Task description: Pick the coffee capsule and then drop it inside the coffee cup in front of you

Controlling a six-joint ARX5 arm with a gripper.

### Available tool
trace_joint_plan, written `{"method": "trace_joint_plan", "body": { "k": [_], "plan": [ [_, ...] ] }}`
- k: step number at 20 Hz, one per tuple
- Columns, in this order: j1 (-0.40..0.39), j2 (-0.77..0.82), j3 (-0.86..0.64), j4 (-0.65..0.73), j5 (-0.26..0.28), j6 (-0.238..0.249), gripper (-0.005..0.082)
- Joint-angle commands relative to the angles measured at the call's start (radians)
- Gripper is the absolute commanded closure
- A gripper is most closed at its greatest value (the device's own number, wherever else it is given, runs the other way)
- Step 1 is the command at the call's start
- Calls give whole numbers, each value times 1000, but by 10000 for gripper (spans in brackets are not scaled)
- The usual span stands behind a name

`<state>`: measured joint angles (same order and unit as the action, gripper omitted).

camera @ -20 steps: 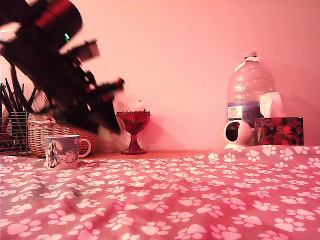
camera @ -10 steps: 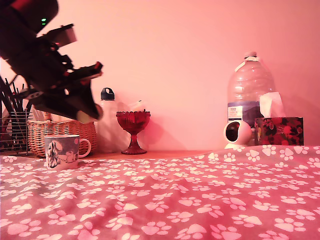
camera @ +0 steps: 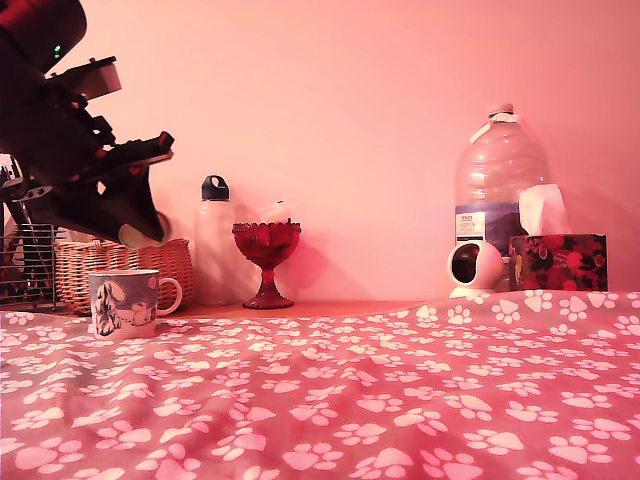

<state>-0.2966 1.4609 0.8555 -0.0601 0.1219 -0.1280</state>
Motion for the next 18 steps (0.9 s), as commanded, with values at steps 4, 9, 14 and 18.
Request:
{"method": "trace_joint_plan", "body": {
  "k": [4, 9, 14, 18],
  "plan": [
    [24, -16, -4, 3, 1, 10, 537],
    [43, -24, -4, 0, 1, 24, 537],
    [72, -42, -4, 8, 1, 24, 537],
    [99, -42, -4, 16, 0, 29, 537]
  ]
}}
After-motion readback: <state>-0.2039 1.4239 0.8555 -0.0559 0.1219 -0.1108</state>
